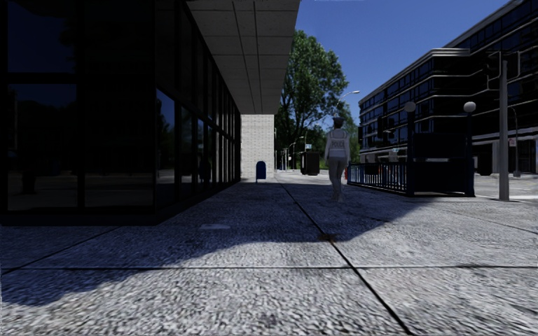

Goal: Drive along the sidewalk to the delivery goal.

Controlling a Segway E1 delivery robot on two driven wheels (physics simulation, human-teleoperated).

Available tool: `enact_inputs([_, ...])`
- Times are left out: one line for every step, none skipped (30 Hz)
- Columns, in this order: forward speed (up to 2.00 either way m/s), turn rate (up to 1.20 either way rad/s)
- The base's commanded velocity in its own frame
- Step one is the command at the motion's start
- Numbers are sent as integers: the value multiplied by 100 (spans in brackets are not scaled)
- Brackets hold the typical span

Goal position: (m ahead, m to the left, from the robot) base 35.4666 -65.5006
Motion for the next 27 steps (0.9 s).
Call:
enact_inputs([149,-44])
enact_inputs([149,-44])
enact_inputs([149,-45])
enact_inputs([149,-45])
enact_inputs([149,-45])
enact_inputs([149,-45])
enact_inputs([149,-45])
enact_inputs([149,-45])
enact_inputs([149,-45])
enact_inputs([149,-45])
enact_inputs([149,-45])
enact_inputs([149,-45])
enact_inputs([149,-54])
enact_inputs([149,-54])
enact_inputs([149,-54])
enact_inputs([149,-54])
enact_inputs([149,-54])
enact_inputs([147,-54])
enact_inputs([147,-54])
enact_inputs([146,-54])
enact_inputs([145,-54])
enact_inputs([145,-54])
enact_inputs([144,-54])
enact_inputs([144,-54])
enact_inputs([143,-54])
enact_inputs([143,-54])
enact_inputs([143,-54])
